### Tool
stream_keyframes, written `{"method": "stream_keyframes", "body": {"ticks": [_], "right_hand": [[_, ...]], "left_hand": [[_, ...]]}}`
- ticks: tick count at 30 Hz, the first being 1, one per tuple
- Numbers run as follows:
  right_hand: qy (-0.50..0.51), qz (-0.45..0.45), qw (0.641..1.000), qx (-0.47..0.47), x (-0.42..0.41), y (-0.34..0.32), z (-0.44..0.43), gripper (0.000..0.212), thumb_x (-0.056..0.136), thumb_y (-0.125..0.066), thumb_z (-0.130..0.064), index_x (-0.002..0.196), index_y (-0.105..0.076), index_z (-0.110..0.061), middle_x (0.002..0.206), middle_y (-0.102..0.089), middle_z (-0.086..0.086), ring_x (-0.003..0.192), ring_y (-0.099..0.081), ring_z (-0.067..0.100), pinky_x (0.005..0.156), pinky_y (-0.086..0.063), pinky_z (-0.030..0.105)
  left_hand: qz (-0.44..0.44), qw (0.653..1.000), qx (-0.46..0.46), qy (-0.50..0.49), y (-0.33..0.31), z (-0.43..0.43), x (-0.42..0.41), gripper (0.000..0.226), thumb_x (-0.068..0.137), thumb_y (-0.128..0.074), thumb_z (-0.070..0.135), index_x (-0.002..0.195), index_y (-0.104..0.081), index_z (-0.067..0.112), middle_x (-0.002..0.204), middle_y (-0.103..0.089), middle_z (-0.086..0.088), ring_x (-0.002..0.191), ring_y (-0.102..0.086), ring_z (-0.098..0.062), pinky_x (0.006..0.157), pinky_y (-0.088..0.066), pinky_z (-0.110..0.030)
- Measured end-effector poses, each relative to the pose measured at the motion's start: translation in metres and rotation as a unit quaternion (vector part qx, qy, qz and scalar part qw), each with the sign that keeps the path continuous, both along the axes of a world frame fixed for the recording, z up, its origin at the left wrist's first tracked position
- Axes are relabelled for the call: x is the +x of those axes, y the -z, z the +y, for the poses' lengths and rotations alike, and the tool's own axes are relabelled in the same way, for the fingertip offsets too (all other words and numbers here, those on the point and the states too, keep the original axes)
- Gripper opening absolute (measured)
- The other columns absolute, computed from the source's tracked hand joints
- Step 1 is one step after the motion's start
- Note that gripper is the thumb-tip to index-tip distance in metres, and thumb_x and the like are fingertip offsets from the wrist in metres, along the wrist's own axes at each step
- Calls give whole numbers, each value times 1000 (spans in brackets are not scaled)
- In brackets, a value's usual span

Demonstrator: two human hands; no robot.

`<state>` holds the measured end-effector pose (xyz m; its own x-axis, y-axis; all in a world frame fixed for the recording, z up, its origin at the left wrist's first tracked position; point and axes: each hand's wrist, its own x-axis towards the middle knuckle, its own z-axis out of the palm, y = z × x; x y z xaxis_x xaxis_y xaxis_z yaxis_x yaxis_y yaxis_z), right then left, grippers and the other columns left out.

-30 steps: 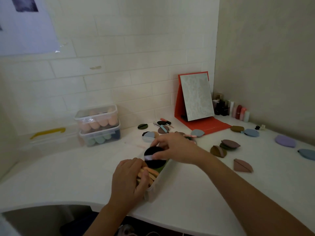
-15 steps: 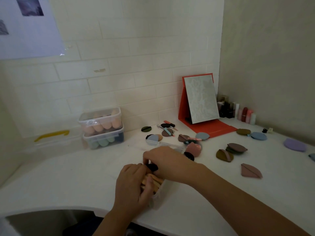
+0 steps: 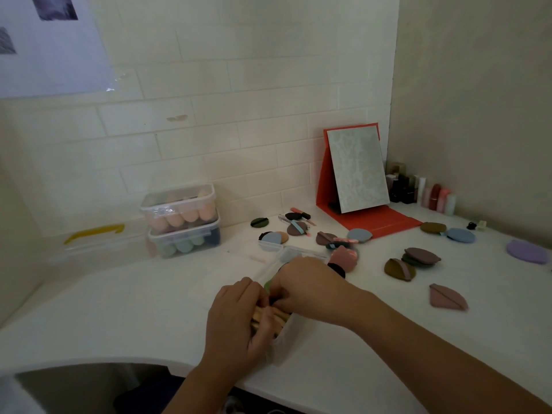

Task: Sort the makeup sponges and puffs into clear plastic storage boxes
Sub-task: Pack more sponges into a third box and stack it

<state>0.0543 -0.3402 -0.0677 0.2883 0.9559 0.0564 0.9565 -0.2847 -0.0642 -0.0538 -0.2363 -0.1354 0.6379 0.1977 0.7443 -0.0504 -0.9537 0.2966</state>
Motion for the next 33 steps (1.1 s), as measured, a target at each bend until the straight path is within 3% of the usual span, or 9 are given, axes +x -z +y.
{"method": "stream_keyframes", "body": {"ticks": [4,10,13,15,18,24,27,30,33], "right_hand": [[38,-32,999,-6,-3,-1,8,27,92,-53,-28,67,-56,-19,63,-41,-3,57,-39,11,47,-22,22],[6,148,989,4,18,7,-10,32,95,-48,-28,85,-69,-6,79,-59,13,64,-47,14,59,-38,28],[26,161,985,57,27,0,-19,29,95,-49,-34,89,-69,-15,70,-56,-9,62,-47,1,57,-33,15],[62,183,966,169,36,-1,-20,22,94,-51,-33,96,-71,-22,77,-60,-17,73,-54,-2,66,-39,14],[141,124,944,273,59,6,-21,23,95,-51,-29,104,-69,-19,96,-67,-3,86,-58,7,77,-45,21],[193,185,930,253,79,21,-21,21,96,-51,-26,106,-66,-18,104,-67,0,87,-56,6,69,-39,14],[186,222,929,229,77,25,-17,26,95,-51,-36,113,-62,-22,113,-64,-4,94,-55,6,79,-44,21],[141,292,934,147,77,21,-21,61,80,-58,-60,133,-47,-32,128,-51,-13,110,-52,10,94,-47,31],[93,311,945,42,72,16,-29,96,70,-74,-51,146,-16,-43,149,-32,-12,117,-51,14,103,-42,37]], "left_hand": [[2,1000,3,0,1,1,0,19,77,-41,28,67,-50,15,65,-49,6,61,-38,-5,59,-29,-18],[1,1000,-3,2,0,-2,-1,23,80,-38,30,77,-58,18,73,-54,10,66,-42,-1,65,-31,-13],[18,1000,-14,-4,0,-2,-2,26,82,-37,32,82,-61,22,77,-57,12,69,-45,-1,68,-33,-13],[37,999,-22,-8,0,-3,-3,30,84,-35,35,88,-62,24,83,-57,13,72,-47,0,70,-35,-15],[65,997,-45,-6,-2,-4,-9,36,84,-32,44,96,-62,27,92,-56,16,83,-50,-1,79,-38,-22],[117,976,-182,19,-20,-8,-18,44,66,-56,58,108,-40,52,116,-36,34,115,-30,8,103,-32,-26],[89,969,-219,-76,-34,-3,-27,75,70,-69,56,133,-30,41,142,-22,15,134,-15,-8,110,-21,-33],[19,904,-386,-183,-46,18,-32,84,79,-58,52,147,-21,19,155,-13,-5,142,-13,-24,112,-18,-43],[-28,760,-629,-157,-46,45,-32,65,86,-62,36,140,-34,13,143,-36,-14,127,-39,-33,103,-35,-47]]}}
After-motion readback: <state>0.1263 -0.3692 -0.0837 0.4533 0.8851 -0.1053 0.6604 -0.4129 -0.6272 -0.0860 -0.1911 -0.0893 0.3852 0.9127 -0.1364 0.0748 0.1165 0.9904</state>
